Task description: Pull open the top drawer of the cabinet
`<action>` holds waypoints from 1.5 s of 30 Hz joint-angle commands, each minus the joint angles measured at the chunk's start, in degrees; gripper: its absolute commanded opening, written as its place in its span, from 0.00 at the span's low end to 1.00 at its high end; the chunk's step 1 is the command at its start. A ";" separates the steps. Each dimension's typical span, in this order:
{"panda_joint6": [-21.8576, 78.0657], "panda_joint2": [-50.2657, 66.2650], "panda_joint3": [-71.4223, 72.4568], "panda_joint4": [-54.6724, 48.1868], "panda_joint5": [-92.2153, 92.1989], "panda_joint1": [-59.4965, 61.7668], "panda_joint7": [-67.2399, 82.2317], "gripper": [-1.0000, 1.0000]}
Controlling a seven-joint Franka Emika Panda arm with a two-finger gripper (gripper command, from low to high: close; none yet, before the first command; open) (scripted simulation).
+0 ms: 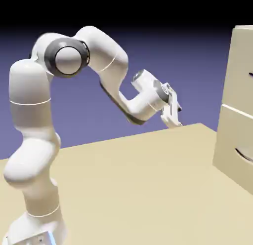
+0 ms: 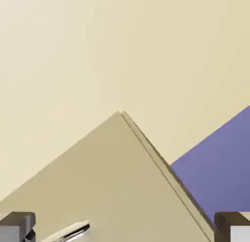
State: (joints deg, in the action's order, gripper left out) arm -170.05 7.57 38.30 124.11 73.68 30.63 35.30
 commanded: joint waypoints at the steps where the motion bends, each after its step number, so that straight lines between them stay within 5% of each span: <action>1: 0.13 1.29 1.23 -1.18 2.36 1.00 2.50 1.00; 34: 4.31 43.84 41.73 -40.20 80.28 34.11 84.72 1.00; 44: -0.23 49.02 34.64 -56.84 73.66 21.50 95.24 1.00; 45: -0.23 49.02 34.64 -56.84 73.66 21.50 95.24 0.00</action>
State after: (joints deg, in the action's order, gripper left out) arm -170.29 56.59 72.93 67.26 147.34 52.13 130.54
